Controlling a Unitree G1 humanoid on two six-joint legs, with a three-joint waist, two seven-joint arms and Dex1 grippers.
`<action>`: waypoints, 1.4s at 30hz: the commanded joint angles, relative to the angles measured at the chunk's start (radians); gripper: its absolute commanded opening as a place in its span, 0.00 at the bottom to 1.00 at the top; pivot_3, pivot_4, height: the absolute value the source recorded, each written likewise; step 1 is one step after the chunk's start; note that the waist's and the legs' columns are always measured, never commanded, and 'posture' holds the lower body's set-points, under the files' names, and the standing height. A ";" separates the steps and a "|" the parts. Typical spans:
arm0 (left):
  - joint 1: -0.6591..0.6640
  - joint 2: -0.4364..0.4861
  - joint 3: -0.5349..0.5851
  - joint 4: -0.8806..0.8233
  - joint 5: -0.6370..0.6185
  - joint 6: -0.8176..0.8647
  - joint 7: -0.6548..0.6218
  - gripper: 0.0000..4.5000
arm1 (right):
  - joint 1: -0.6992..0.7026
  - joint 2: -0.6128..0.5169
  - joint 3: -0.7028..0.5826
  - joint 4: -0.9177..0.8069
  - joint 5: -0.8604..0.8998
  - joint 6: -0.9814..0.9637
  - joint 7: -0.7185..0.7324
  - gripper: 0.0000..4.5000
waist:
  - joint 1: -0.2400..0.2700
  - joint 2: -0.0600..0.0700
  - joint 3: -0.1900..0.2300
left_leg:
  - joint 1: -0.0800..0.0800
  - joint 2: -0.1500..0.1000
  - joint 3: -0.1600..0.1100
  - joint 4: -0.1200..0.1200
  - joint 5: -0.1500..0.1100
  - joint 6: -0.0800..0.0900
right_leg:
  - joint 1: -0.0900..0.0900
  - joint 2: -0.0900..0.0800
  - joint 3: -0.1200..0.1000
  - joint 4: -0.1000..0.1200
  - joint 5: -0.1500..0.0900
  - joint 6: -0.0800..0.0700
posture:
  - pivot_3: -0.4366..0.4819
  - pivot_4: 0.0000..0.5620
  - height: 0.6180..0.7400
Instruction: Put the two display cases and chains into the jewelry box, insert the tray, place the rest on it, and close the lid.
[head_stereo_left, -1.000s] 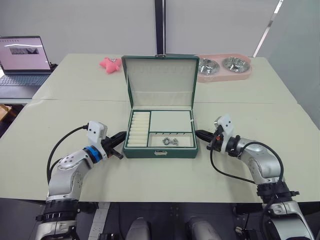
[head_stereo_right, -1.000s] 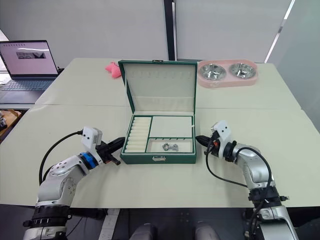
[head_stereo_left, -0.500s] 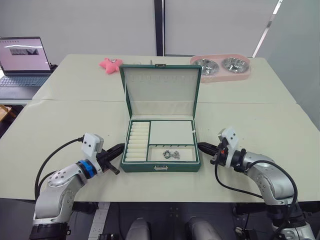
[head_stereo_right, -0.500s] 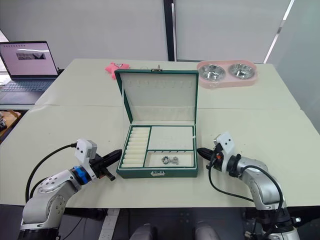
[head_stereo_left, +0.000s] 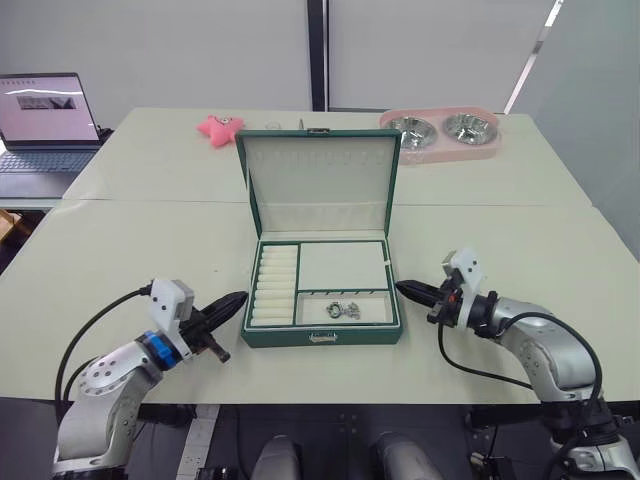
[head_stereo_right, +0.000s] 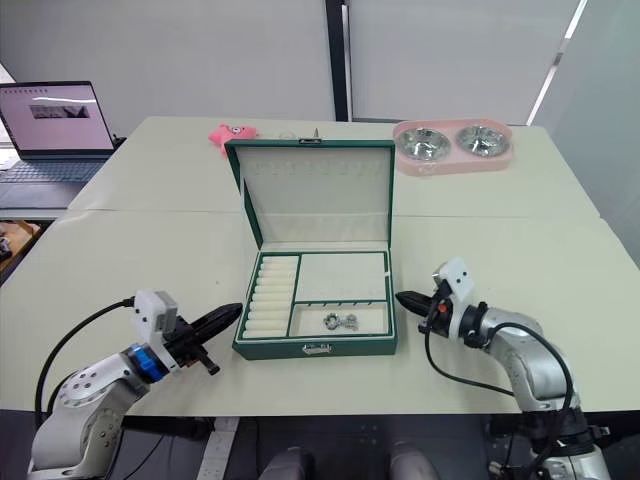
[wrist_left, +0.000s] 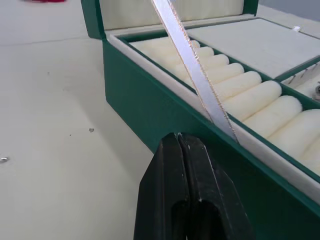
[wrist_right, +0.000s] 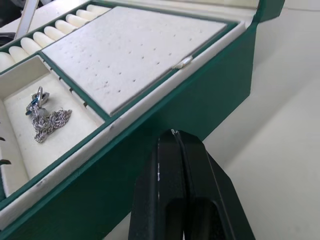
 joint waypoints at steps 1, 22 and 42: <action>0.111 0.017 0.106 -0.205 -0.123 0.014 -0.014 0.00 | -0.064 -0.036 -0.052 0.073 0.016 -0.064 0.034 0.00 | 0.002 0.000 0.000 | 0.000 0.000 0.000 0.000 0.000 0.000 | 0.000 0.000 0.000 0.000 0.000 0.000 | 0.48 0.27 1.00; 0.736 -0.260 0.306 -0.636 -0.302 -0.155 0.063 0.00 | -0.833 0.080 -0.040 1.226 -0.203 -0.706 0.044 0.00 | -0.029 0.001 0.004 | 0.001 0.000 0.003 0.000 0.000 0.000 | 0.001 0.000 0.002 -0.002 0.000 0.000 | 0.48 0.27 1.00; 0.765 -0.265 0.228 -0.641 -0.235 -0.233 0.073 0.00 | -0.962 0.146 -0.079 1.298 -0.204 -0.719 0.264 0.00 | -0.031 0.003 0.005 | 0.001 0.000 0.003 0.000 0.000 0.000 | 0.000 0.000 0.002 -0.001 0.000 0.000 | 0.48 0.27 1.00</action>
